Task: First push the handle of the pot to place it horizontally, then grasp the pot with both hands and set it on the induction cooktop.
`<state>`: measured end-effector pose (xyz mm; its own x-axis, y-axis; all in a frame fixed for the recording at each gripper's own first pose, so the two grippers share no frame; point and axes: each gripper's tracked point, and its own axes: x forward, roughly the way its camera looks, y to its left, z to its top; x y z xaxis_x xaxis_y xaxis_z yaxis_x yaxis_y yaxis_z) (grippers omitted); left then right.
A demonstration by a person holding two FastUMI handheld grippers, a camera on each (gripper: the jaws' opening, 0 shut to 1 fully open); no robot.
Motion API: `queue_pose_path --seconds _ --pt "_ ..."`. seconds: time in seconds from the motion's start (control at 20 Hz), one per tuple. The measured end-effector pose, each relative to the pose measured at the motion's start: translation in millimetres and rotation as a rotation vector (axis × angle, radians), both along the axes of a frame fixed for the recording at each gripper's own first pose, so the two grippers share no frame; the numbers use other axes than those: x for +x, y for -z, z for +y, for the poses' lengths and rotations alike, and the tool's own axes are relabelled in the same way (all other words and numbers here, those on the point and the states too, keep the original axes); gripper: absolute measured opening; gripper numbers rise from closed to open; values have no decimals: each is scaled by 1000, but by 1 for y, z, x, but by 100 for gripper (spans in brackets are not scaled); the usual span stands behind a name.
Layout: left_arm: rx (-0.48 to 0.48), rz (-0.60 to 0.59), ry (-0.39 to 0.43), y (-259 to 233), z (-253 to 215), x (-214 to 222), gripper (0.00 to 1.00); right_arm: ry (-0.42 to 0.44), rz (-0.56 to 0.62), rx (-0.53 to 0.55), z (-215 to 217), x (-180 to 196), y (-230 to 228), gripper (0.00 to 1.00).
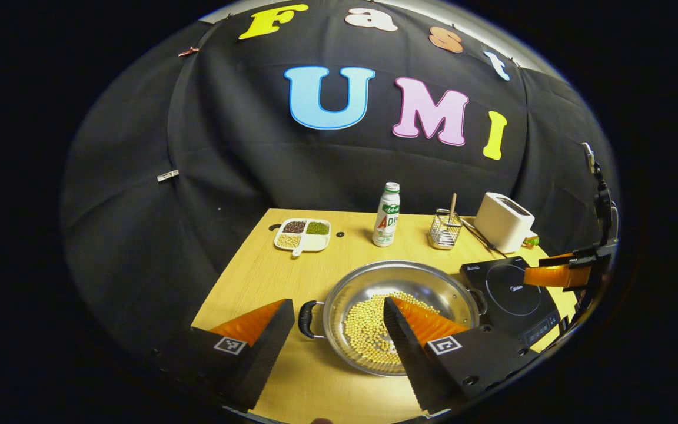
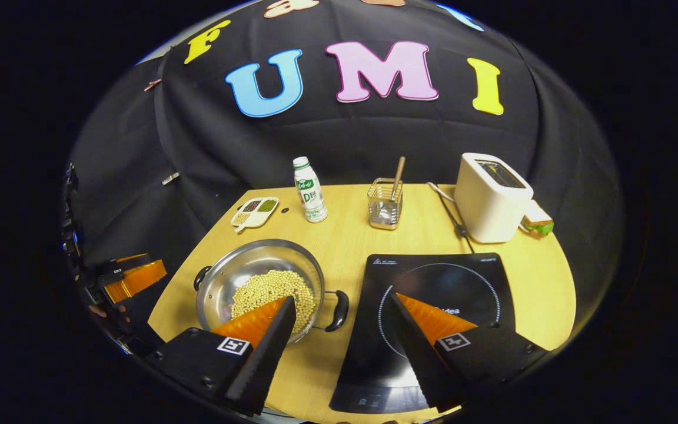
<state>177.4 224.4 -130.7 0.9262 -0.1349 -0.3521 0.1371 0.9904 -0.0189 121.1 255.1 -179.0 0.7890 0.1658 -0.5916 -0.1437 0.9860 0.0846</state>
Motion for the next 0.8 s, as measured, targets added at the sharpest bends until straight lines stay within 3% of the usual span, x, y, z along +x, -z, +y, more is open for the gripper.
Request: queue_pose_path --seconds 0.35,0.8 --pt "-42 43 -19 29 17 28 95 -11 181 27 24 21 58 100" --pt "-40 146 10 84 21 70 96 3 239 -1 34 43 101 99"
